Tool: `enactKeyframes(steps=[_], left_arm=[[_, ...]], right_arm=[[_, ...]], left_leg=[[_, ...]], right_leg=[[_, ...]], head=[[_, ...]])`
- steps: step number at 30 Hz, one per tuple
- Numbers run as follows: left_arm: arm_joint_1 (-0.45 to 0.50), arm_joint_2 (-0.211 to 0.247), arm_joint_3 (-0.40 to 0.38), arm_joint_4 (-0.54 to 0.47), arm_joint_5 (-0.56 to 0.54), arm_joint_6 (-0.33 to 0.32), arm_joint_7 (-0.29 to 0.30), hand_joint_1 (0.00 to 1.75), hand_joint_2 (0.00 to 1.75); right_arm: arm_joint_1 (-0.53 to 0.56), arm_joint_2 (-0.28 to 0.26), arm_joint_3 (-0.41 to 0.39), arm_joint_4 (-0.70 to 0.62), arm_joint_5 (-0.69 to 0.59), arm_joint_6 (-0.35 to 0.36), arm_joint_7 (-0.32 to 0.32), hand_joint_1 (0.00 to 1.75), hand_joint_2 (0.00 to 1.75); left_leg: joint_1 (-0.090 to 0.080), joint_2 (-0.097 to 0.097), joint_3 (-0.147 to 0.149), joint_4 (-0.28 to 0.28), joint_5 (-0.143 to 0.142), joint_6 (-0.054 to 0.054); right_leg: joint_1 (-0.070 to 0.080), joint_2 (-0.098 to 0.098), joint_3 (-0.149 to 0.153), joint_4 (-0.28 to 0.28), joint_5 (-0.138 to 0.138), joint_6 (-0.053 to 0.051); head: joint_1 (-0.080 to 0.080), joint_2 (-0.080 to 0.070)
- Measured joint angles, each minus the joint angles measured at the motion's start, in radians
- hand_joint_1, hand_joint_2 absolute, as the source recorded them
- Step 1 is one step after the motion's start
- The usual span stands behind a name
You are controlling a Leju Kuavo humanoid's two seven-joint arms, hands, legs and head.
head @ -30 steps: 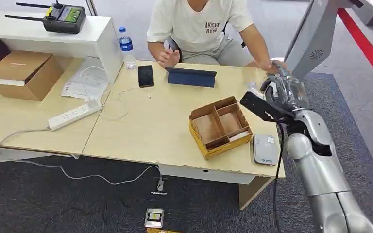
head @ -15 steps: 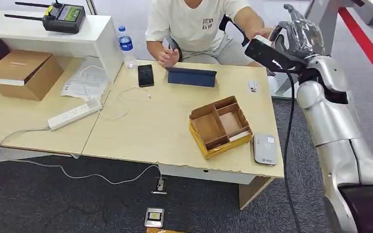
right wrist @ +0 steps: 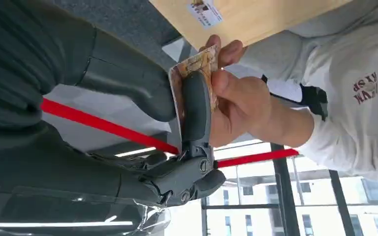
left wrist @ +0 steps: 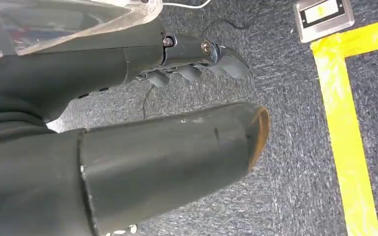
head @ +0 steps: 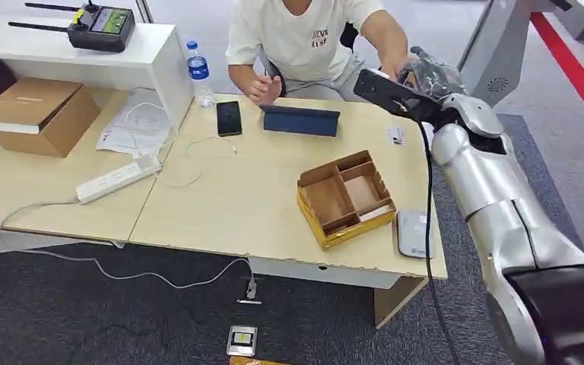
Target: Pass the card to the sensor for recognition and then transmit it.
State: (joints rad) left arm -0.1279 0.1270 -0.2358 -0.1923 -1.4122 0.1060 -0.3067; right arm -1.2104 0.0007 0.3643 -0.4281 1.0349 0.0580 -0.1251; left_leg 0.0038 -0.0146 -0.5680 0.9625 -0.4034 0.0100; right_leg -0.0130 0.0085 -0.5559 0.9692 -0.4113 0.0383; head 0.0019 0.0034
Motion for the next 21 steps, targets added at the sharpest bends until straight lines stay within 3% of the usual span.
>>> enactKeyframes(steps=[1, 2, 15, 18, 21], left_arm=[[0.0, 0.0, 0.0, 0.0, 0.002, 0.0, 0.0, 0.0, 0.0], [0.0, 0.002, -0.001, 0.0, 0.004, 0.001, 0.001, 0.0, 0.0], [0.003, 0.005, -0.001, 0.0, 0.02, 0.013, 0.01, 0.0, 0.0], [0.007, 0.005, -0.001, 0.0, 0.035, 0.014, 0.016, 0.0, 0.0], [0.01, 0.005, -0.001, 0.0, 0.06, 0.014, 0.026, 0.0, 0.0]], right_arm=[[-0.002, 0.004, 0.001, 0.01, 0.0, -0.002, 0.0, 0.0, 1.75], [-0.003, 0.009, 0.002, 0.019, 0.001, -0.003, 0.002, 0.0, 0.0], [-0.007, 0.035, 0.004, 0.064, -0.021, -0.104, -0.034, 0.0, 0.0], [-0.015, 0.036, 0.003, 0.069, -0.085, -0.192, -0.104, 0.0, 0.0], [-0.017, 0.038, -0.023, 0.063, -0.236, -0.254, -0.242, 0.0, 0.0]], left_leg=[[0.0, 0.0, 0.0, 0.0, 0.0, 0.0], [0.0, 0.0, 0.0, 0.0, 0.0, 0.0], [0.0, 0.0, 0.0, 0.0, 0.0, 0.0], [0.0, 0.0, 0.0, 0.0, 0.0, 0.0], [0.0, 0.0, 0.001, 0.0, 0.0, 0.0]], right_leg=[[0.0, 0.0, 0.0, 0.0, 0.0, 0.0], [0.0, 0.0, 0.0, 0.0, 0.0, 0.0], [0.0, 0.0, 0.0, 0.0, 0.0, 0.0], [0.0, 0.0, 0.0, 0.0, 0.0, 0.0], [0.0, 0.0, 0.0, 0.0, 0.0, 0.0]], head=[[0.0, 0.0], [0.0, 0.0], [0.0, 0.0], [0.0, 0.0], [0.0, 0.0]])
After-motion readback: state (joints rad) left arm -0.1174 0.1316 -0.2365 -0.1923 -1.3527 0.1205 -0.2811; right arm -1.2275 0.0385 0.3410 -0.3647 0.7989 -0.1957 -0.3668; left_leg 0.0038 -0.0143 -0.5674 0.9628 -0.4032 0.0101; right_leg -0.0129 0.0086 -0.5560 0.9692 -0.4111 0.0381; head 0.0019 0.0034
